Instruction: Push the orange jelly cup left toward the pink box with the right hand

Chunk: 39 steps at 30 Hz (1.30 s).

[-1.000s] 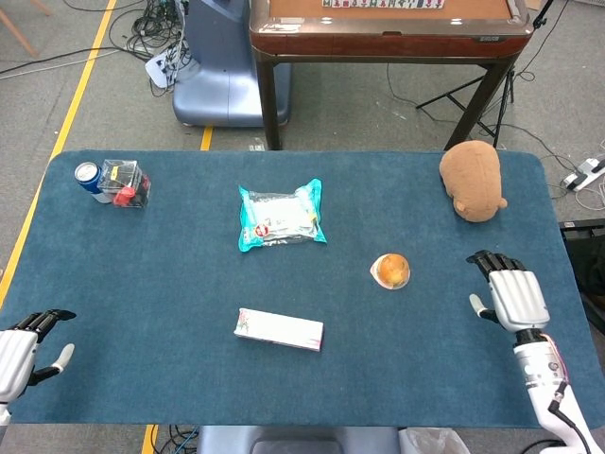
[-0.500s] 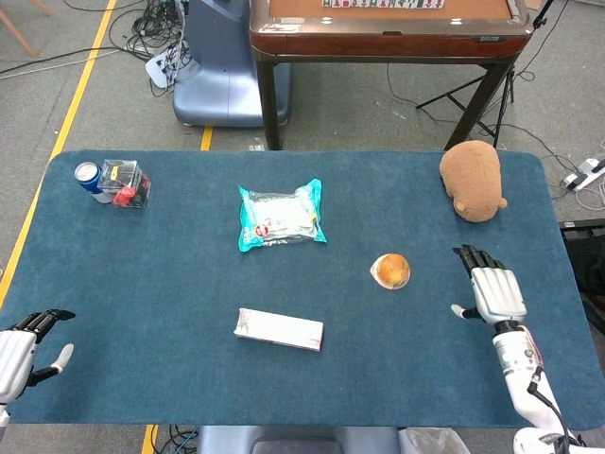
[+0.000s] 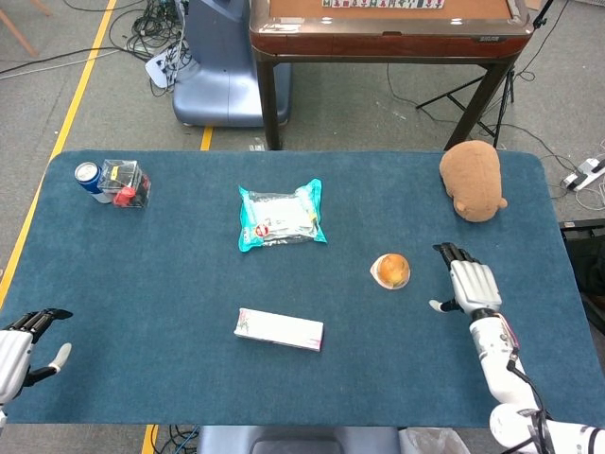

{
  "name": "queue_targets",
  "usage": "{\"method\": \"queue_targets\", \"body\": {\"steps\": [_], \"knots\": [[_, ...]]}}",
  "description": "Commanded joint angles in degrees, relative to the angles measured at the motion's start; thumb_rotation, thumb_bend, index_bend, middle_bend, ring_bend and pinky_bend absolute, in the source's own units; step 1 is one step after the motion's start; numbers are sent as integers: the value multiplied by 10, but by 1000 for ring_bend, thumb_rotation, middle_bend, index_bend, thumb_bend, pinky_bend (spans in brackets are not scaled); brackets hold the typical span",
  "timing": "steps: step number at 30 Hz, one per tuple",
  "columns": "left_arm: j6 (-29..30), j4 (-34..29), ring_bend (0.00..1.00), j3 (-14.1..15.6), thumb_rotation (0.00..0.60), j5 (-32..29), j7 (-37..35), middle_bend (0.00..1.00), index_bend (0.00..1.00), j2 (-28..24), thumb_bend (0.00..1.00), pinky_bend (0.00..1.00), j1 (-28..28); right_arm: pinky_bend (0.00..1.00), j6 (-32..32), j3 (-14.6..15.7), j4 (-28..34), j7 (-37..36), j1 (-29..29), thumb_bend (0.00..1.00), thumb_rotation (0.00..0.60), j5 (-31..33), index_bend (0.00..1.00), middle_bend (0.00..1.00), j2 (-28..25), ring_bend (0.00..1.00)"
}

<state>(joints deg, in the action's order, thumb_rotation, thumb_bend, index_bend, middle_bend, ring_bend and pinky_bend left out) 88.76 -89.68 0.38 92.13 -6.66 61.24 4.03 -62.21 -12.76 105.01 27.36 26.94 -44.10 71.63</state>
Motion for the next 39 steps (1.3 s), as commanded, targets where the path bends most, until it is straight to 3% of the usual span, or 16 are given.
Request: {"method": "queue_targets", "body": {"steps": [1,22,39], "knots": [[1,0,347,0,600,0,-2,365,326,-1,314,535,0,244,2,1,-7,13,15,0,600,19,126,88,11,106],[3,1,347,-2,600,-3,-9,365,327,-4,313,535,-3,244,3,30,-60,51,69,0,600,82,126,88,69,106],[9,0,347,-3,600,-3,-15,365,328,-7,313,535,-6,244,19,46,-73,58,88,0,600,122,126,102,78,106]]}}
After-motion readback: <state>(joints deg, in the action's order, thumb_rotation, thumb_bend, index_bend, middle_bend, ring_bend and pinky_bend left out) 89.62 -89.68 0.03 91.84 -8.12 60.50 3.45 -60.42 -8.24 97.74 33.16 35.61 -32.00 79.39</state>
